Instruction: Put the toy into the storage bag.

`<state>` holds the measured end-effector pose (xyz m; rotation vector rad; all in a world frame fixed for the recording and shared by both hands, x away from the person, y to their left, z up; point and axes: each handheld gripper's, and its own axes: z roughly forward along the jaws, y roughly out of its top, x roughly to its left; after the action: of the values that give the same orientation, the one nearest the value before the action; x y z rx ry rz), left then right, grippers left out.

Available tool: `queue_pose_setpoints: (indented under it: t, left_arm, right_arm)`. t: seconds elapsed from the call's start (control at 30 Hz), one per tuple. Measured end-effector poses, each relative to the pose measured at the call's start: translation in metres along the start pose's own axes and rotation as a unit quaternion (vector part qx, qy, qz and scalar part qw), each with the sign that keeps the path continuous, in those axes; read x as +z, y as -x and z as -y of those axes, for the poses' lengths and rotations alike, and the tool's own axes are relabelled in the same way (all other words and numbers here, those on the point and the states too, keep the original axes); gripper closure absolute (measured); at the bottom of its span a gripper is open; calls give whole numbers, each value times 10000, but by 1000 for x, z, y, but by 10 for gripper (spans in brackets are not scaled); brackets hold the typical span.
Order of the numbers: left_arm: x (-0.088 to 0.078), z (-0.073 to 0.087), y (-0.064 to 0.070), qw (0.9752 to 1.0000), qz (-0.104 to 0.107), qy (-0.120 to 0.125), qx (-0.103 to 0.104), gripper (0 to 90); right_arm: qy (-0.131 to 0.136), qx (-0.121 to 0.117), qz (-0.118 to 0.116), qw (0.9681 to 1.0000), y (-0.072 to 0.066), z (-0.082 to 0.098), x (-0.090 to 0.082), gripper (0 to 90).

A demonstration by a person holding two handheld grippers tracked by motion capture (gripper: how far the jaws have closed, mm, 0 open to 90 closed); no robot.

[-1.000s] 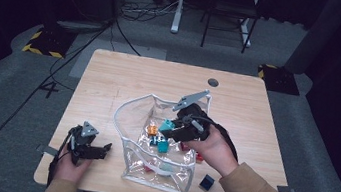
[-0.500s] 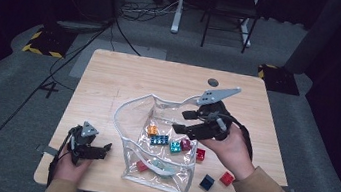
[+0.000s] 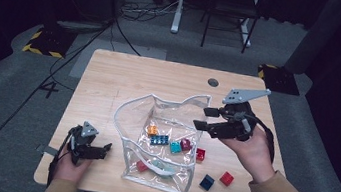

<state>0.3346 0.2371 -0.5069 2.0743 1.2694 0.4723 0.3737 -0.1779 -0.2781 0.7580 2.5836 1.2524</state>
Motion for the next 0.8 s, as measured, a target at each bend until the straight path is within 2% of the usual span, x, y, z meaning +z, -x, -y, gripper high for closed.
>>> queue_pose_setpoints:
  t: [0.43,0.8]
  left_arm:
    - [0,0,0,10000,9,-1,-2,163]
    - [0,0,0,10000,6,-1,-5,163]
  right_arm:
    - [51,240,426,9988,21,22,-33,417]
    - [-25,451,689,9966,35,49,-47,412]
